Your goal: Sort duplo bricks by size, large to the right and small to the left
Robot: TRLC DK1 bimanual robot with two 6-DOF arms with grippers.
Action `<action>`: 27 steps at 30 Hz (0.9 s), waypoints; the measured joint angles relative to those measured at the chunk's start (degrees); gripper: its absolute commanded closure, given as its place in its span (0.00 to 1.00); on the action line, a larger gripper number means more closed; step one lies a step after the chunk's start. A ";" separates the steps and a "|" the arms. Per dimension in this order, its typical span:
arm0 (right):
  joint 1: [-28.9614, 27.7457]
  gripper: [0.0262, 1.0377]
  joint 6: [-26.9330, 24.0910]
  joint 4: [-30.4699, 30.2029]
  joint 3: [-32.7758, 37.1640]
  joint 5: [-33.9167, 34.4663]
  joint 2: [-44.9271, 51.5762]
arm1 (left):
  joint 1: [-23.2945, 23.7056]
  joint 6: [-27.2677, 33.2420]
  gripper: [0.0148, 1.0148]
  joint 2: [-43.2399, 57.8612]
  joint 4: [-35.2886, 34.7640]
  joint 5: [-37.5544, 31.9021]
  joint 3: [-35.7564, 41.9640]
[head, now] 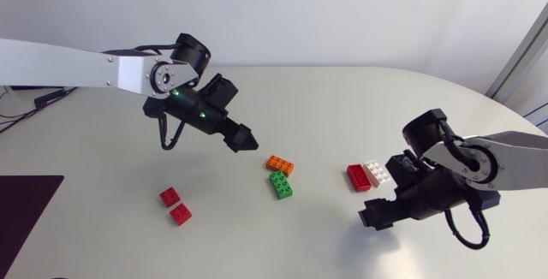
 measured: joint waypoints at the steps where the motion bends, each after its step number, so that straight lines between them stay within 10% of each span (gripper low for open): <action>1: 0.00 0.03 -0.07 -0.39 0.00 -0.17 -0.07 | -0.11 0.00 0.04 0.00 0.00 0.00 0.00; 14: 2.01 0.03 0.20 -7.37 8.98 -13.79 -1.64 | -10.10 -0.79 0.04 -0.44 -4.09 6.36 2.45; 27: -5.75 0.03 0.44 -17.27 21.14 -38.80 11.04 | -25.79 0.07 0.04 -9.90 20.81 -13.33 -14.45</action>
